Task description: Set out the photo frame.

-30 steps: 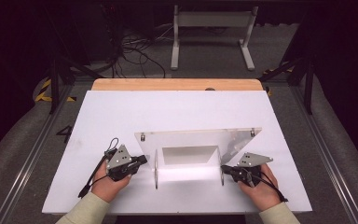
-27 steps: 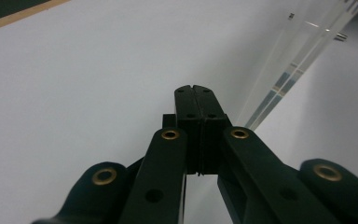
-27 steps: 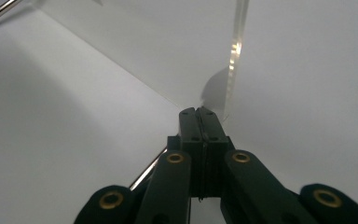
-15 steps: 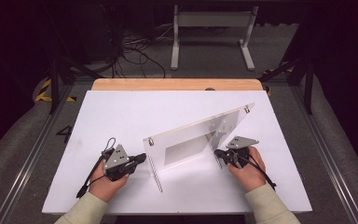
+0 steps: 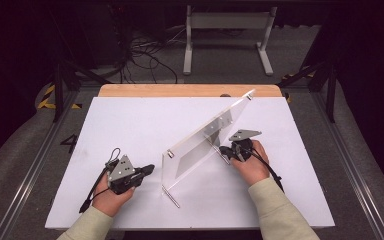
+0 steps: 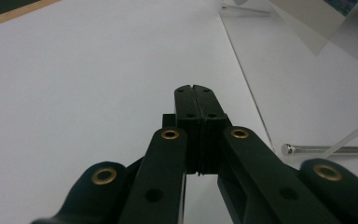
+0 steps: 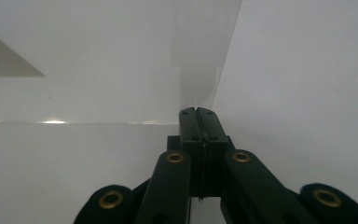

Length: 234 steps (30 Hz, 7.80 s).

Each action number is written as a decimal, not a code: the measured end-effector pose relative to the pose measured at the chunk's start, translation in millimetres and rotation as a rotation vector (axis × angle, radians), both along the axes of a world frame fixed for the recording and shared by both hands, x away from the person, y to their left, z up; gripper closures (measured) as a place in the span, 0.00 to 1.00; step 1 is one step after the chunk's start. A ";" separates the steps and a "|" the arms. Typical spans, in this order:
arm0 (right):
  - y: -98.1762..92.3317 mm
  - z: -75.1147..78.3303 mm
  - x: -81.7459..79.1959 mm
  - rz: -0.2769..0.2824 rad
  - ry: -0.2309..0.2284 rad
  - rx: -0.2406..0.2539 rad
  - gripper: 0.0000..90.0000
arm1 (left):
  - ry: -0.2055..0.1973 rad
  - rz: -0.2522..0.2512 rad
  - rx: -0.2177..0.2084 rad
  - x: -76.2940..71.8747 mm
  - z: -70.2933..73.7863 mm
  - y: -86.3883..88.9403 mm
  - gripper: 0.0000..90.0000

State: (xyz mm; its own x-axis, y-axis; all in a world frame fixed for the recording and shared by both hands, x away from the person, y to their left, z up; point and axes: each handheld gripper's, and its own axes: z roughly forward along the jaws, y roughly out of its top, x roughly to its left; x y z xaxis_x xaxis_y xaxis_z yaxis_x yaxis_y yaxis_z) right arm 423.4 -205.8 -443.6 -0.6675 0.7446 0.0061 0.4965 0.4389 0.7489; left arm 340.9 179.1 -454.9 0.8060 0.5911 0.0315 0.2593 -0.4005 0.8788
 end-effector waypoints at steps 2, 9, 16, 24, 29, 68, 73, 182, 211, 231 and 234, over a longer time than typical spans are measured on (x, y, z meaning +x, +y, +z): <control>4.5 1.8 5.8 0.000 0.004 0.009 1.00 | -0.002 -0.002 0.002 -0.4 0.1 0.4 1.00; 18.6 3.6 23.8 0.001 0.028 0.014 1.00 | 0.006 -0.016 0.003 -1.7 -1.5 -1.0 1.00; 41.3 3.2 37.7 0.023 0.043 0.041 1.00 | 0.008 -0.035 0.028 -4.6 -2.4 0.2 1.00; 63.7 1.0 47.7 0.037 0.038 0.034 1.00 | 0.020 -0.054 0.040 -9.6 -4.4 1.6 1.00; 71.3 -1.7 54.9 0.052 0.029 0.067 1.00 | 0.023 -0.066 0.044 -10.3 -5.1 -0.1 1.00; -63.8 19.9 -128.0 0.038 -0.031 0.187 0.88 | 0.215 -0.460 0.164 -30.9 -13.7 -86.8 1.00; -70.5 18.7 -147.4 0.030 -0.037 0.199 0.85 | 0.201 -0.518 0.179 -32.0 -12.4 -122.4 1.00; -13.3 107.2 30.5 0.649 -0.045 0.268 0.80 | 0.294 0.047 -0.138 -9.6 -5.0 46.8 0.83; -125.2 53.7 -106.0 0.038 -0.284 0.278 0.25 | 0.050 0.154 -0.146 -39.2 9.0 82.7 0.30; -144.9 -10.5 -124.8 -0.078 -0.219 0.230 0.25 | 0.042 0.181 -0.194 -26.2 -12.2 87.5 0.26; -144.9 -10.5 -124.5 -0.081 -0.218 0.231 0.25 | 0.044 0.181 -0.178 -25.9 -12.4 84.2 0.26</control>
State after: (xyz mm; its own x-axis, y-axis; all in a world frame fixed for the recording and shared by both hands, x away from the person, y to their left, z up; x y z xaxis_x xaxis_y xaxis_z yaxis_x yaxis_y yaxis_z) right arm 298.9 -350.7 -454.1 -0.6101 0.7911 0.0450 0.3403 0.2102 0.9165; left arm 315.0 263.3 -467.4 0.6852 0.7187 -0.1183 0.3520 -0.1845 0.9176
